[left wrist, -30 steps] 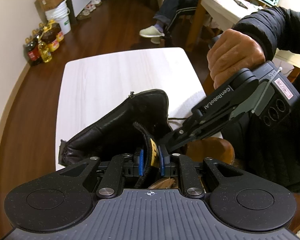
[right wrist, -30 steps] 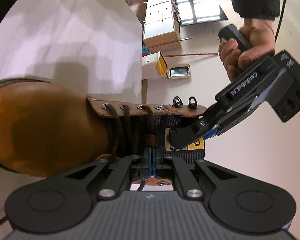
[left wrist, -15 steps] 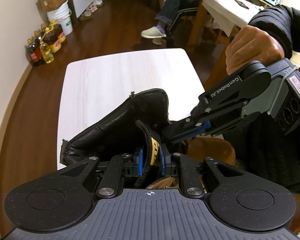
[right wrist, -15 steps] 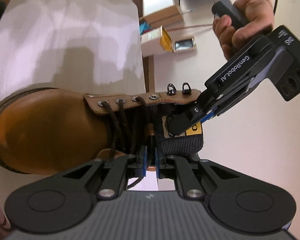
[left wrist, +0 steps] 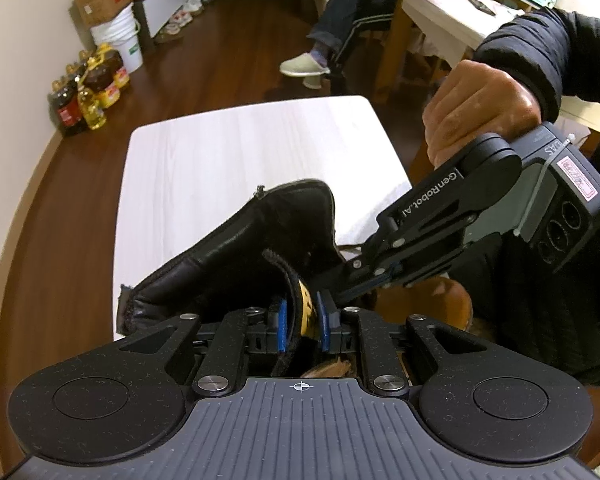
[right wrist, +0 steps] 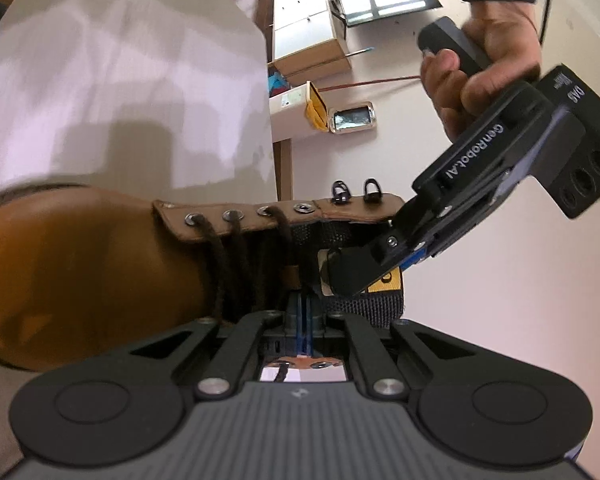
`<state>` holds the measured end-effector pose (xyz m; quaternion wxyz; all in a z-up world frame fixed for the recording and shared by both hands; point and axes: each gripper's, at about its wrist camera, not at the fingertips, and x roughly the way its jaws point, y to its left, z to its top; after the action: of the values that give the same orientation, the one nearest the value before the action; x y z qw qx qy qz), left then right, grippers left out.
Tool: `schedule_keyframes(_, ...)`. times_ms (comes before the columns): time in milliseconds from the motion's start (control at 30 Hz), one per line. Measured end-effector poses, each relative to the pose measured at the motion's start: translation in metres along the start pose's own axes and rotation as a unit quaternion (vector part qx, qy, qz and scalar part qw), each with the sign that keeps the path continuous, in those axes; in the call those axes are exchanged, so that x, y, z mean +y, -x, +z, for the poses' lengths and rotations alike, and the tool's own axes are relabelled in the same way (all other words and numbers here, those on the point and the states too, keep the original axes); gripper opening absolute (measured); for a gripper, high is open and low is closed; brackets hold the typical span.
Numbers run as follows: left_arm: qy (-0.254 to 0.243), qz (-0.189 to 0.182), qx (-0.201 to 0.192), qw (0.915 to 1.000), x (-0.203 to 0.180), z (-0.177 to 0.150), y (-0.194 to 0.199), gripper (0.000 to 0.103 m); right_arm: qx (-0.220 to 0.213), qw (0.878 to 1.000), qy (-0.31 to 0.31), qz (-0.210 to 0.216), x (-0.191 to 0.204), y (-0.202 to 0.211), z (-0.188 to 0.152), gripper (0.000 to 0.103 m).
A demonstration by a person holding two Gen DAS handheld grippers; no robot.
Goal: Lace up shoes with both hands
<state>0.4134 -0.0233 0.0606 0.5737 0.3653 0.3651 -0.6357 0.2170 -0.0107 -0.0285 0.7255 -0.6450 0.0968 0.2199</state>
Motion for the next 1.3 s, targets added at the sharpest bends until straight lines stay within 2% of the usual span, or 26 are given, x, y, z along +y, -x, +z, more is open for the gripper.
schedule_keyframes(167, 0.003, 0.0, -0.003, 1.0, 0.001, -0.001, 0.001, 0.017, 0.021, 0.999, 0.02, 0.013, -0.004, 0.007, 0.0, 0.009)
schedule_keyframes(400, -0.001, 0.004, -0.003, 1.0, 0.0, 0.0, -0.001, 0.017, 0.056, 0.997, 0.04, 0.033, -0.002, 0.003, 0.009, 0.003)
schedule_keyframes(567, -0.003, 0.004, -0.003, 1.0, -0.002, 0.0, -0.002, 0.016, 0.006, 1.0, 0.014, 0.022, 0.003, 0.0, 0.011, 0.003)
schedule_keyframes(733, 0.002, 0.006, 0.0, 1.0, 0.0, -0.002, -0.003, 0.017, 0.002, 1.0, 0.02, 0.016, 0.005, 0.0, 0.003, 0.004)
schedule_keyframes(833, 0.006, 0.007, -0.005, 0.9999, 0.001, -0.003, -0.002, 0.017, 0.003, 1.0, 0.015, 0.017, 0.001, 0.006, 0.002, 0.014)
schedule_keyframes(900, 0.007, 0.009, -0.006, 0.9999, 0.0, -0.004, -0.002, 0.017, 0.007, 1.0, 0.003, 0.017, -0.005, 0.011, 0.001, 0.028)
schedule_keyframes(967, 0.006, 0.009, -0.006, 0.9999, 0.0, -0.004, -0.001, 0.017, 0.012, 1.0, -0.013, 0.02, -0.01, 0.015, 0.001, 0.032)
schedule_keyframes(1033, 0.004, 0.011, -0.006, 0.9999, -0.001, -0.003, -0.001, 0.017, 0.018, 0.999, -0.031, 0.025, -0.015, 0.016, 0.001, 0.031)
schedule_keyframes(1200, 0.001, 0.014, -0.008, 0.9999, -0.002, -0.004, 0.0, 0.019, 0.038, 0.997, -0.044, 0.042, -0.019, 0.01, 0.007, 0.018)
schedule_keyframes(1300, 0.0, 0.015, -0.01, 0.9998, -0.002, -0.004, 0.0, 0.019, 0.062, 0.993, -0.073, 0.064, -0.027, 0.002, 0.013, 0.014)
